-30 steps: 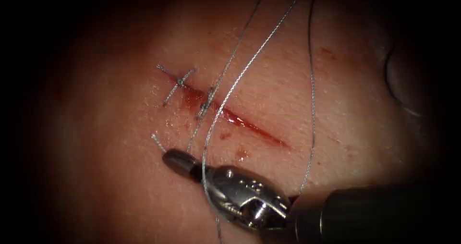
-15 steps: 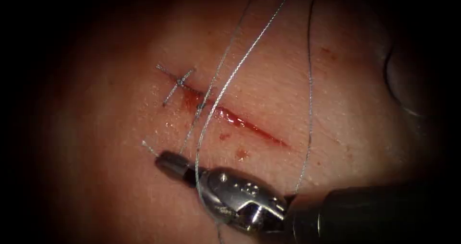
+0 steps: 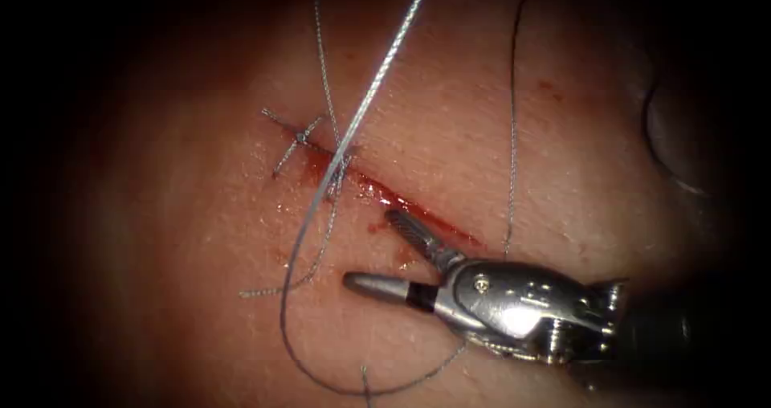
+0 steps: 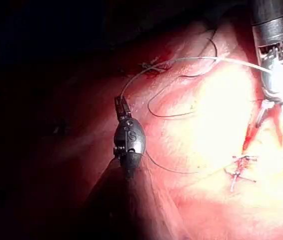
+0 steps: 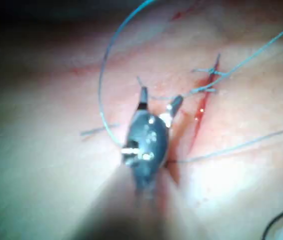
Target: Wound Closure
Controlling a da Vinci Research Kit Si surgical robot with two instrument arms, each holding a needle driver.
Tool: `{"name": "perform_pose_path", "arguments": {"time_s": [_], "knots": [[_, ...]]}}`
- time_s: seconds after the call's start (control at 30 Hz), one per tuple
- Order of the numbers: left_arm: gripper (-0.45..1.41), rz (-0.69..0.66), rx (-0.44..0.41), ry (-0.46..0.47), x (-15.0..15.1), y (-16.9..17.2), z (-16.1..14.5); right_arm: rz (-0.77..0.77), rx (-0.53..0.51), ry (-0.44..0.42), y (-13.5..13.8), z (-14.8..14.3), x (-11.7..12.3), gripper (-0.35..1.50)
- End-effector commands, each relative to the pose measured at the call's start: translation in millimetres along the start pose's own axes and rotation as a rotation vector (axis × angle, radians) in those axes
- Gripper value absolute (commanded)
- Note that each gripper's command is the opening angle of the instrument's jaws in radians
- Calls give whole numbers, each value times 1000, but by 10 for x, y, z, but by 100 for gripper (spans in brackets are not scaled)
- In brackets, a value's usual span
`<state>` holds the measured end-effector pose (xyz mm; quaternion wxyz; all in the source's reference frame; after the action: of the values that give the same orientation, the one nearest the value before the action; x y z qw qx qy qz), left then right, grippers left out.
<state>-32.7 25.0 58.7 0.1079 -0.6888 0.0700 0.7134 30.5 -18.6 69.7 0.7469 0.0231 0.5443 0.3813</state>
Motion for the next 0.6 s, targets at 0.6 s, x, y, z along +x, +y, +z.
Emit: {"name": "perform_pose_path", "arguments": {"time_s": [0.6], "knots": [[-45,-17,-33,78,100,49,-24,14,-53,-2,42,115,0,143]]}}
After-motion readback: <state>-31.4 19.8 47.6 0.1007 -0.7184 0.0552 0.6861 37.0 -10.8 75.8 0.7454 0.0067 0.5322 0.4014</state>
